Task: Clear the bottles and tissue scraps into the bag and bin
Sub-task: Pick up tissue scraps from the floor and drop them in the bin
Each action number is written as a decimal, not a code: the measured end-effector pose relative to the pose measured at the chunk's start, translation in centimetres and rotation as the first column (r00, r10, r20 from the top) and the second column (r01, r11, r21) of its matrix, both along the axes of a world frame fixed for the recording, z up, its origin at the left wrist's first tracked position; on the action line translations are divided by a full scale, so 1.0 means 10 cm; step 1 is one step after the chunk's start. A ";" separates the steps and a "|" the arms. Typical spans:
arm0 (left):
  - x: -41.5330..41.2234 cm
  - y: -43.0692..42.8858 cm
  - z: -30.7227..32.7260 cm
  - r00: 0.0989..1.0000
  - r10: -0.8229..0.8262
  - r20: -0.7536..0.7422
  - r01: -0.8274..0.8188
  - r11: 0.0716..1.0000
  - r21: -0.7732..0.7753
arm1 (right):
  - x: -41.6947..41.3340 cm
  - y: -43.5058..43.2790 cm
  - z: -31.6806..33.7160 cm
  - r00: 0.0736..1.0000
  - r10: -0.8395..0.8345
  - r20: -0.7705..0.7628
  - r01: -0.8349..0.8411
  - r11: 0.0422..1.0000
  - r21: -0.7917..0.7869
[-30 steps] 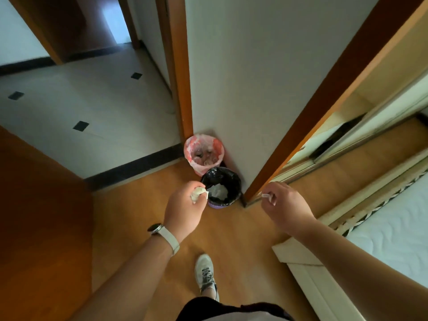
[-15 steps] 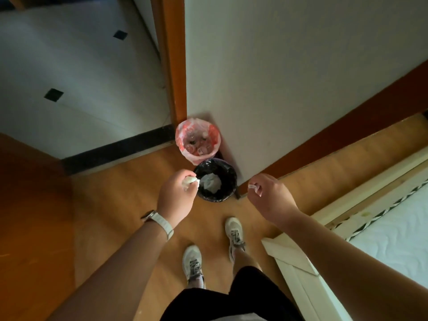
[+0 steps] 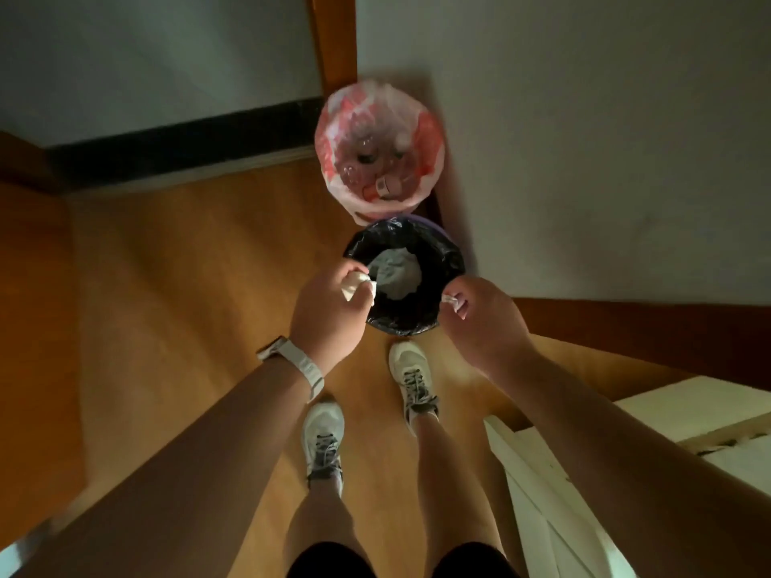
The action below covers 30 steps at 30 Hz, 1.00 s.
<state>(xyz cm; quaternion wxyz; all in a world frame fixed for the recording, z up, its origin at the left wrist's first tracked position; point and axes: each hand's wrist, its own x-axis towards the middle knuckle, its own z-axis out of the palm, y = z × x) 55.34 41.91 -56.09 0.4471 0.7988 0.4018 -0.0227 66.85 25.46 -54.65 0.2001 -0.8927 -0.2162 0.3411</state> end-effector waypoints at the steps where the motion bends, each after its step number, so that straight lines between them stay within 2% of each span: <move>1: 0.05 -0.02 -0.21 1.000 -0.010 -0.003 0.010 1.000 -0.004 | 0.04 0.01 -0.21 1.000 0.011 -0.005 -0.011 1.000 -0.004; 9: 0.21 -0.18 -1.73 0.994 -0.093 -0.064 0.091 0.995 -0.030 | 0.17 -0.06 -1.74 0.995 0.095 -0.013 -0.095 0.995 -0.023; 14: 0.04 -0.23 -2.00 0.984 -0.130 -0.124 0.124 0.991 -0.057 | 0.10 -0.13 -2.07 0.994 0.099 -0.056 -0.101 0.994 -0.041; 17: -0.12 -0.19 -1.84 0.978 -0.159 -0.136 0.157 0.987 -0.028 | 0.13 -0.13 -1.97 0.988 0.150 -0.046 -0.153 0.985 -0.077; 21: -0.27 -0.06 -1.46 0.962 -0.213 -0.172 0.224 0.974 0.045 | 0.16 -0.06 -1.64 0.953 0.303 0.019 -0.300 0.948 -0.107; 25: -0.28 0.13 -0.88 0.938 -0.265 -0.224 0.303 0.940 0.156 | 0.20 0.18 -1.14 0.872 0.476 0.118 -0.460 0.877 -0.140; 30: -0.28 0.36 -0.06 0.935 -0.241 -0.261 0.314 0.905 0.288 | 0.20 0.65 -0.36 0.811 0.542 0.220 -0.533 0.840 -0.104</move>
